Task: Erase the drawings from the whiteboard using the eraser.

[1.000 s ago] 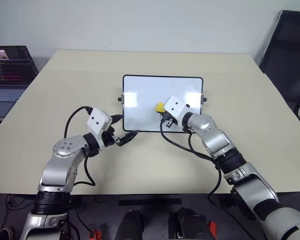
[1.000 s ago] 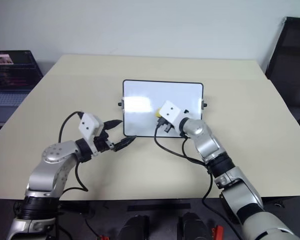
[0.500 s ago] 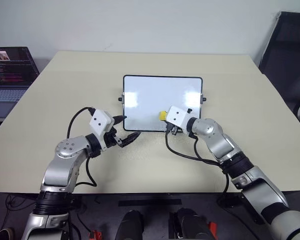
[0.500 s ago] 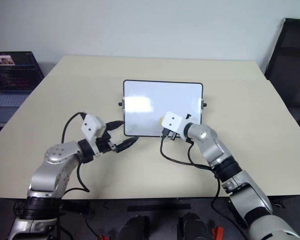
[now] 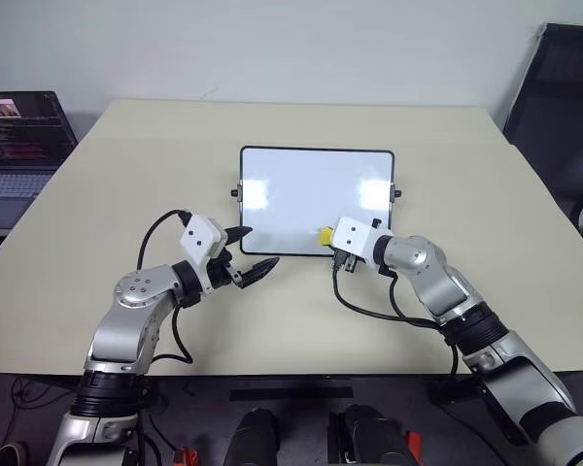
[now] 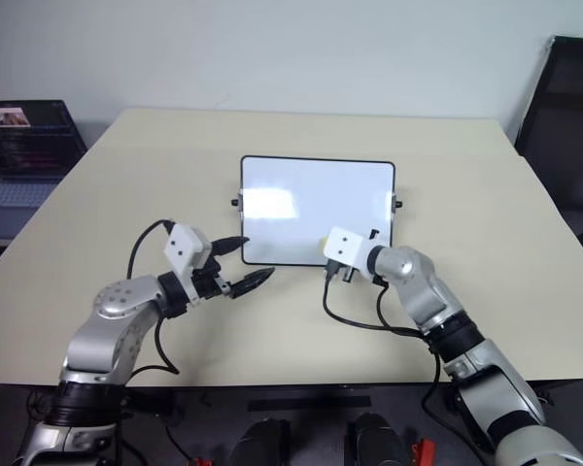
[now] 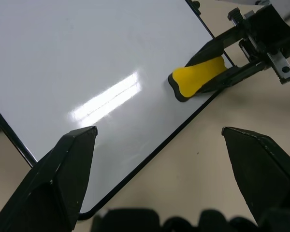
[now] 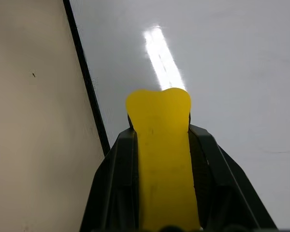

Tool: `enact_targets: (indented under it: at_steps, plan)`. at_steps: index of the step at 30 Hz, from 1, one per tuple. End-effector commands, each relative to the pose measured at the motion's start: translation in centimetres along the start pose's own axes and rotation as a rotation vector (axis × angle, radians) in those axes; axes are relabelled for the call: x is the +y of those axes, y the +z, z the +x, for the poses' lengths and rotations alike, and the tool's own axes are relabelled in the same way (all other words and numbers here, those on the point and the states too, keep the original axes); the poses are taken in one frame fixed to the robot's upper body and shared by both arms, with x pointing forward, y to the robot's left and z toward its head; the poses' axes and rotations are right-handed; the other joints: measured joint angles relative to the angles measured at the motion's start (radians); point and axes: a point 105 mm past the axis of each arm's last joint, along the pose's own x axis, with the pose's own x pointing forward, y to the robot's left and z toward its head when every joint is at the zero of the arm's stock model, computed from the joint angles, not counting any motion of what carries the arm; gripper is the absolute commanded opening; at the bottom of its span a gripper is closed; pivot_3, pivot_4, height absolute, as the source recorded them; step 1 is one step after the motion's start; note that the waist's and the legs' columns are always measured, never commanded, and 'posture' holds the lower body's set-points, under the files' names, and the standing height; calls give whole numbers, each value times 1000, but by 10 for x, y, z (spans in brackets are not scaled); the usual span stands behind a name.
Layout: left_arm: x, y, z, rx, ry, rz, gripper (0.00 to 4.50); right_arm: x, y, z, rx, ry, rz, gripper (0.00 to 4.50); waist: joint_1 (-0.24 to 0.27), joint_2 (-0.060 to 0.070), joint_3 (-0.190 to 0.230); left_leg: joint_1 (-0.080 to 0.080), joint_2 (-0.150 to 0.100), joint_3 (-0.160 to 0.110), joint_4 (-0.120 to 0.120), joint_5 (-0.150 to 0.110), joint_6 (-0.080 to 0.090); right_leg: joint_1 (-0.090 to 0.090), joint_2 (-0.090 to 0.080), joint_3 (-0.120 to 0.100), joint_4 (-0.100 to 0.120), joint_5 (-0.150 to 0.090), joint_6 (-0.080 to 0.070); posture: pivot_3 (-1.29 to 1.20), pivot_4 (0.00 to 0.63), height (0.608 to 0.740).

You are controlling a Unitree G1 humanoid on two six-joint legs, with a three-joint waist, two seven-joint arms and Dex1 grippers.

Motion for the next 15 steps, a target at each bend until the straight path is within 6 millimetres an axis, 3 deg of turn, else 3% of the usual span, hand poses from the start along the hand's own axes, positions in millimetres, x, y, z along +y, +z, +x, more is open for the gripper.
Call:
enact_targets:
  at_steps: [1, 8, 12, 15]
  plan:
    - [-2, 17, 3, -44, -13, 35, 4500, -28, -5, 1, 15, -150, 52, 1029, -3, 0, 0, 0, 0, 0, 0, 0, 0, 0, 0, 0, 0, 0, 0, 0, 150, 740]
    - [-5, 21, 4, -47, -23, 36, 4500, -32, 19, -3, -100, -184, 161, 1021, -10, 0, 0, 0, 0, 0, 0, 1, 1, 0, 0, 0, -1, 2, 0, 0, 150, 740]
    - [-8, 28, 7, -60, -45, 58, 4500, -42, 32, -24, -184, -258, 323, 1021, -8, 0, 0, -5, 0, 0, -1, 1, 1, -4, 0, 0, -1, 2, 0, 0, 150, 740]
    - [-13, 37, 14, -75, -90, 91, 4500, -48, 26, -51, -197, -341, 458, 1021, 1, 0, 0, -9, 0, -2, -1, 0, 0, -6, 0, 0, -2, 2, 0, 0, 150, 740]
